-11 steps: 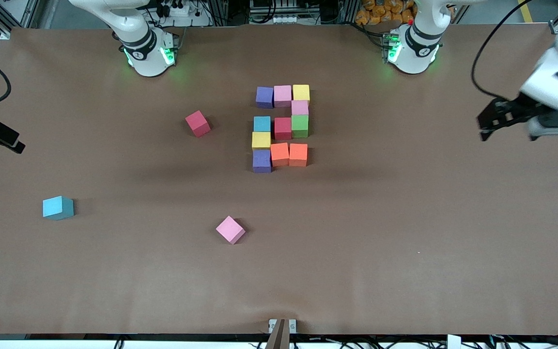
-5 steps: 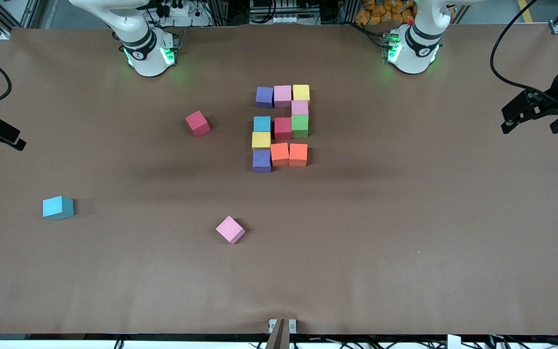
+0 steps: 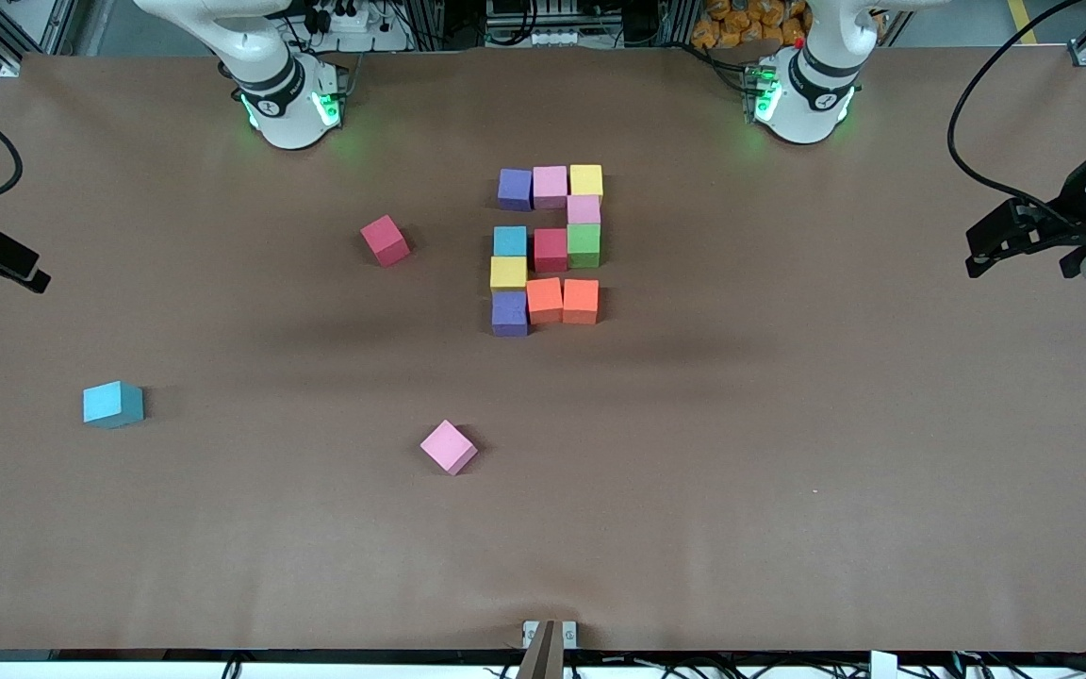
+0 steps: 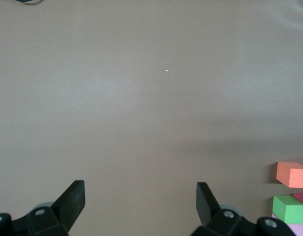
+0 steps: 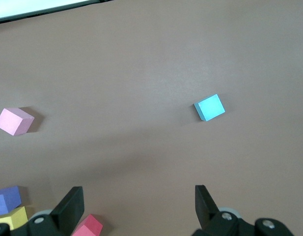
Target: Form number 2 with 11 blocks
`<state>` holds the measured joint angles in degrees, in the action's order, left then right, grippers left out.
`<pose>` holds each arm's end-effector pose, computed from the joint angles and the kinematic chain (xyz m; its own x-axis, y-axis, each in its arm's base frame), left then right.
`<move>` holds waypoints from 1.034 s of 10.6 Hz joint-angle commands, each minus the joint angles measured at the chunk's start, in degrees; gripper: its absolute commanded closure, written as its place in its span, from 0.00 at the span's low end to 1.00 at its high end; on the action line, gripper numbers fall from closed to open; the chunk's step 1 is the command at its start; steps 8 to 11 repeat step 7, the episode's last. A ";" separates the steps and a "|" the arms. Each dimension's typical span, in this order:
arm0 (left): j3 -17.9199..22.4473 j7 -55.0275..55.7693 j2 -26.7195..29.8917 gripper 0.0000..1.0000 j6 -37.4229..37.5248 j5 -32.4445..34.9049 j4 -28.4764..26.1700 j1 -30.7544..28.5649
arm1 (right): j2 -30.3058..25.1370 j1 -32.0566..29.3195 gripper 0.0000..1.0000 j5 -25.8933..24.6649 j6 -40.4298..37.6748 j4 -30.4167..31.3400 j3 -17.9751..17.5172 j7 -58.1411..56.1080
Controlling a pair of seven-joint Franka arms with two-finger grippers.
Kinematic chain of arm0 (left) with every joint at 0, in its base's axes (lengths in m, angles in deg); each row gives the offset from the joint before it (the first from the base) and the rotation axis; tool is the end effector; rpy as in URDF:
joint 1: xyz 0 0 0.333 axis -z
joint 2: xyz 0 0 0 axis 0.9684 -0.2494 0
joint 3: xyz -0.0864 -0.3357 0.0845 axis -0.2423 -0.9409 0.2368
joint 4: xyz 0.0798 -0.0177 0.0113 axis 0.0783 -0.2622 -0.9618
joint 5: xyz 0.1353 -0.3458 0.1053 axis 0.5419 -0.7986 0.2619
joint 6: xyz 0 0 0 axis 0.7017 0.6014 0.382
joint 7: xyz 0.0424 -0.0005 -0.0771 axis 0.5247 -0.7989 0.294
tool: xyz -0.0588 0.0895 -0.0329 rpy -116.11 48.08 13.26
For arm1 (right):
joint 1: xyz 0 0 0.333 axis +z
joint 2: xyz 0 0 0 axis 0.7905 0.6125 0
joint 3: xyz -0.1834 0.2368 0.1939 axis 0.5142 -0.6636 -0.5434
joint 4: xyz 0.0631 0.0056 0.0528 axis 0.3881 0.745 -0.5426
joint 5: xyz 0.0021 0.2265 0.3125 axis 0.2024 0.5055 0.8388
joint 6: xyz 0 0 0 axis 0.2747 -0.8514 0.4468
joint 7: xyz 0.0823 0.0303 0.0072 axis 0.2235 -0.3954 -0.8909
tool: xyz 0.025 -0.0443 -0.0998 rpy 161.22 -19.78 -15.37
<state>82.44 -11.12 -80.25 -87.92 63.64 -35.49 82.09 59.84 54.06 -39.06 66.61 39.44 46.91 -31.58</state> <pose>0.5700 -0.0566 0.6828 0.9974 -0.0308 0.0644 -0.0292 -0.9993 -0.0254 0.5673 -0.0447 0.6694 0.9798 -0.1911 0.0591 -0.1907 -0.9816 -0.0110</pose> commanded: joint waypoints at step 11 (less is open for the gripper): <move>-0.03 2.38 0.43 0.00 5.46 -3.10 -1.45 0.41 | -0.56 0.19 0.00 -0.40 -0.44 -0.16 -0.84 -2.69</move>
